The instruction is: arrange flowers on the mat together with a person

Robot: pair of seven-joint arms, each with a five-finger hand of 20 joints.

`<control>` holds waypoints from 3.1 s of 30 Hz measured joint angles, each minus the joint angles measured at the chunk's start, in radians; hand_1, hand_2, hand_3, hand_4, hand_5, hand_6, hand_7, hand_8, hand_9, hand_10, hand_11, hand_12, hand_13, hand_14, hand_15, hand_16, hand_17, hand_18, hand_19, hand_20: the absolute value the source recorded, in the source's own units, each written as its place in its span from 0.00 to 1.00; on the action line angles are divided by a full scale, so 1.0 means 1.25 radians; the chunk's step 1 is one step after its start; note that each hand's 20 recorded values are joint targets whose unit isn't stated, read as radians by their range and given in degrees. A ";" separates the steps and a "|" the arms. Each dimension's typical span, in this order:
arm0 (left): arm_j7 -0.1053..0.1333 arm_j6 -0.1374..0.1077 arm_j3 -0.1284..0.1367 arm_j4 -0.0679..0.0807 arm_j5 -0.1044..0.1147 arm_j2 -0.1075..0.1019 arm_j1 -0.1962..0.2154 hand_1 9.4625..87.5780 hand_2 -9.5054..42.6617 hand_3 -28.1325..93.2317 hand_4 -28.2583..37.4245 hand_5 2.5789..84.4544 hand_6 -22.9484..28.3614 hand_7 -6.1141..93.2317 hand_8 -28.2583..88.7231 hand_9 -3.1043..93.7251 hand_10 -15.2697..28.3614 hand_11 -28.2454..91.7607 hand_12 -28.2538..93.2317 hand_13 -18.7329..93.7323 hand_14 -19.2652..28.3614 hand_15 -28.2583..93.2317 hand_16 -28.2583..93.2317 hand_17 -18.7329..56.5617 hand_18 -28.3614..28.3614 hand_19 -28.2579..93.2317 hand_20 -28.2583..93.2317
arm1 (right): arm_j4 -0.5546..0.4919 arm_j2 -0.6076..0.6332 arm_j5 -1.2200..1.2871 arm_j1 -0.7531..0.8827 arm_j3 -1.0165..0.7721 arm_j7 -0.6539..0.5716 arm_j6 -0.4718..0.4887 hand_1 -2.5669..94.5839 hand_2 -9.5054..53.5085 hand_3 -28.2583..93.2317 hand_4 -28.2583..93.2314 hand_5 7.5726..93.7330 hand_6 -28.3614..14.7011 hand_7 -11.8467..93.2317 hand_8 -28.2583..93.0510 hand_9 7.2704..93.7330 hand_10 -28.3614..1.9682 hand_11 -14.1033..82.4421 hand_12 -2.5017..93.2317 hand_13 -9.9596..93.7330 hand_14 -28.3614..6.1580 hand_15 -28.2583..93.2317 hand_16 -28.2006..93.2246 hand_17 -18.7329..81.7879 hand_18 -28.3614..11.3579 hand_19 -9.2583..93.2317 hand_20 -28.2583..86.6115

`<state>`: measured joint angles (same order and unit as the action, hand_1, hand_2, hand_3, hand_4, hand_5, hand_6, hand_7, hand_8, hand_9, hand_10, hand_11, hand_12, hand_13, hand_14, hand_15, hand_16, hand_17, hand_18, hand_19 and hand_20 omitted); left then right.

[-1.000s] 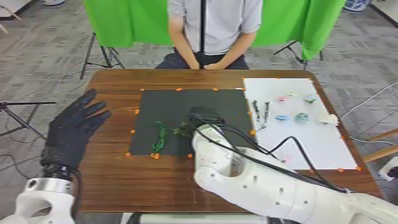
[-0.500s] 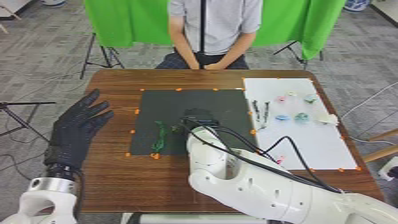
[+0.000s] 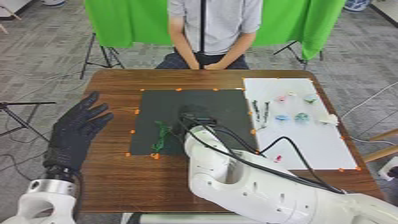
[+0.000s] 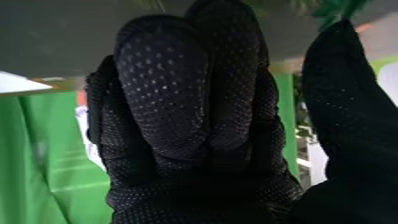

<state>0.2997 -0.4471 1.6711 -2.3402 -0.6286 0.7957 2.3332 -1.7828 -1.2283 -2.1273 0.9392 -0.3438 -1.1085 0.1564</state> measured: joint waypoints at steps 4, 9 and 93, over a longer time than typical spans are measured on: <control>0.002 0.000 -0.001 0.000 0.001 -0.001 0.004 0.16 0.34 0.86 0.10 0.38 0.58 0.17 0.17 0.35 0.72 0.41 0.32 0.34 0.87 0.60 0.18 0.13 0.80 0.55 0.35 | -0.001 0.004 -0.025 -0.021 0.025 -0.003 -0.005 0.41 0.05 0.73 0.07 0.94 0.63 0.24 0.13 1.00 0.62 0.51 0.17 1.00 0.65 0.63 0.39 0.74 0.18 1.00 0.26; 0.010 -0.001 0.001 -0.002 0.003 -0.002 0.013 0.17 0.34 0.86 0.10 0.38 0.58 0.16 0.17 0.35 0.72 0.41 0.32 0.34 0.87 0.60 0.18 0.13 0.80 0.55 0.35 | -0.014 0.013 -0.026 -0.031 0.024 -0.004 -0.017 0.40 0.05 0.73 0.07 0.94 0.63 0.24 0.13 1.00 0.61 0.51 0.17 1.00 0.65 0.63 0.40 0.74 0.18 1.00 0.26; 0.230 -0.037 0.138 0.001 0.121 -0.054 0.242 0.11 0.32 0.85 0.00 0.32 0.51 0.16 0.17 0.34 0.69 0.39 0.33 0.35 0.86 0.58 0.20 0.13 0.83 0.54 0.36 | -0.295 0.431 0.687 0.577 -0.663 0.624 -0.738 0.19 0.30 0.84 0.04 0.50 0.56 0.24 0.14 0.55 0.23 0.30 0.17 0.56 0.16 0.62 0.31 0.30 0.02 0.65 0.36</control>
<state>0.5874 -0.4935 1.8439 -2.3396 -0.4772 0.7279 2.6356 -2.1512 -0.6897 -1.2686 1.6607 -1.1729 -0.3285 -0.7656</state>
